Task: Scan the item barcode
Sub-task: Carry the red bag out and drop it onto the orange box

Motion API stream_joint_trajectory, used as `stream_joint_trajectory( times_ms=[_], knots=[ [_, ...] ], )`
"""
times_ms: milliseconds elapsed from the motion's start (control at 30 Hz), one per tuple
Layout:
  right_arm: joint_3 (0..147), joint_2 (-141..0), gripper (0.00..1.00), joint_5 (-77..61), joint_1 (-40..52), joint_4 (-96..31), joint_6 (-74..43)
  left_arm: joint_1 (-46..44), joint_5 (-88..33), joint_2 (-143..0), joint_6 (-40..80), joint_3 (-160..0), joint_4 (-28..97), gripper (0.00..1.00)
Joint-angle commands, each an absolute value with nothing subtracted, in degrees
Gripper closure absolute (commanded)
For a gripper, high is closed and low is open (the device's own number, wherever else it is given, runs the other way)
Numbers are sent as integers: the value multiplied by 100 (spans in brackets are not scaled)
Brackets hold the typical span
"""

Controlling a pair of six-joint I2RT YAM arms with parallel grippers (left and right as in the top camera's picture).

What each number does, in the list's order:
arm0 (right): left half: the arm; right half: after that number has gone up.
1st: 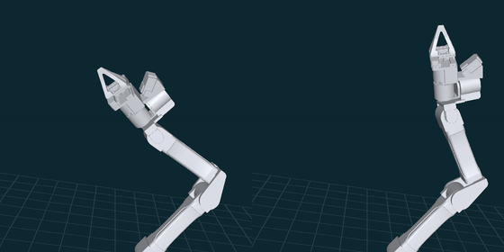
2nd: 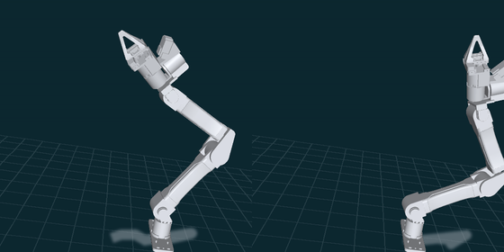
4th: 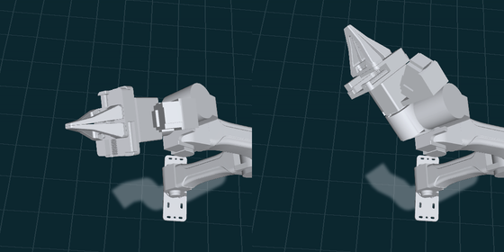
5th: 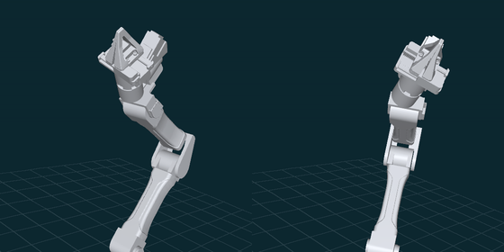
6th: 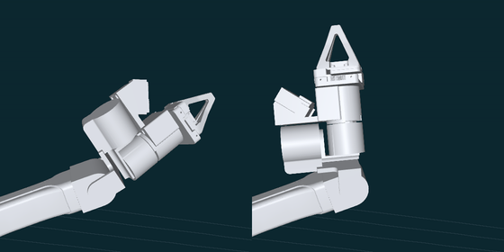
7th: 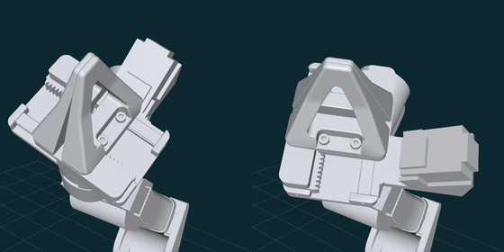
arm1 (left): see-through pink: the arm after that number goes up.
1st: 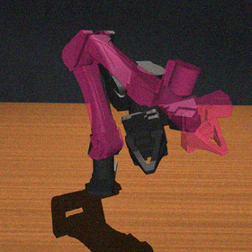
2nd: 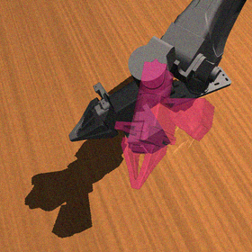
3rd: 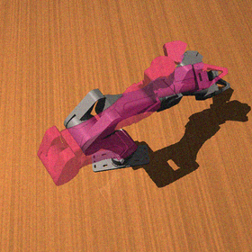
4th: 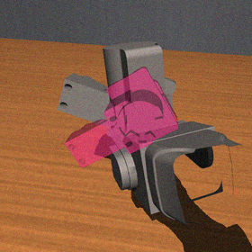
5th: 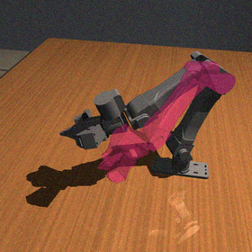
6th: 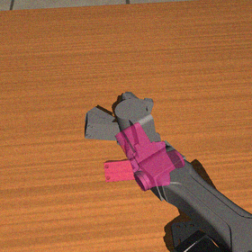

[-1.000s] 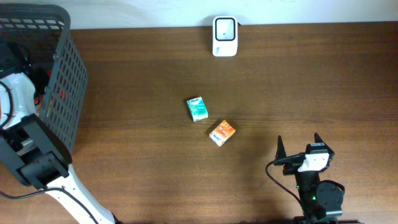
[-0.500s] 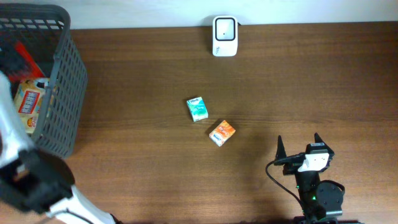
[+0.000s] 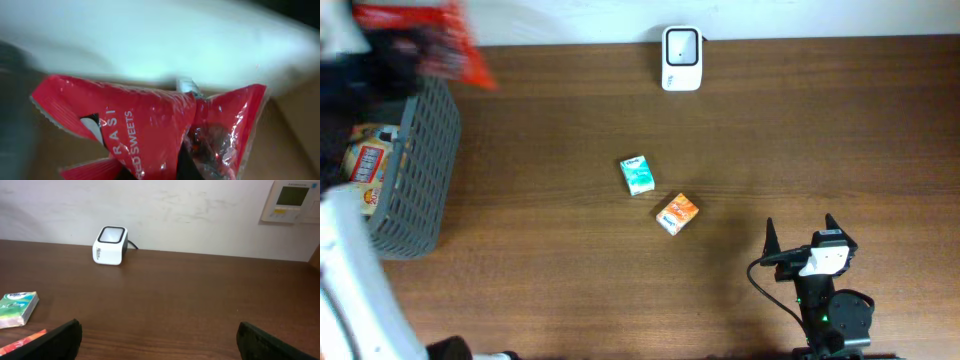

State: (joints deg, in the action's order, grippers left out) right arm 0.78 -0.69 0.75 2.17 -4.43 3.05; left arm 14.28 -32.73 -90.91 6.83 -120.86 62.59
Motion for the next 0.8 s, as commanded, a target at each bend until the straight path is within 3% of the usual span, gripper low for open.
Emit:
stream_joint_trajectory(
  times_ms=[0, 233, 533, 567, 600, 767],
  knots=[
    [32, -36, 2, 104, 185, -464, 301, 263, -3636, -9581, 539, -11500, 6593, 100],
    [32, -36, 2, 104, 185, -464, 301, -1518, -2709, -10718, 528, -10416, 6486, 100],
    [32, -36, 2, 104, 185, -464, 301, -2429, -1627, -12169, 530, -10337, 5743, 100],
    [32, -36, 2, 104, 185, -464, 301, -2447, -1625, -12217, 528, -10337, 5739, 81],
    [32, -36, 2, 104, 185, -464, 301, -2451, -1625, -12241, 528, -10337, 5743, 71],
    [32, -36, 2, 104, 185, -464, 301, -2329, -1623, -12204, 526, -10919, 6090, 63]
  ],
)
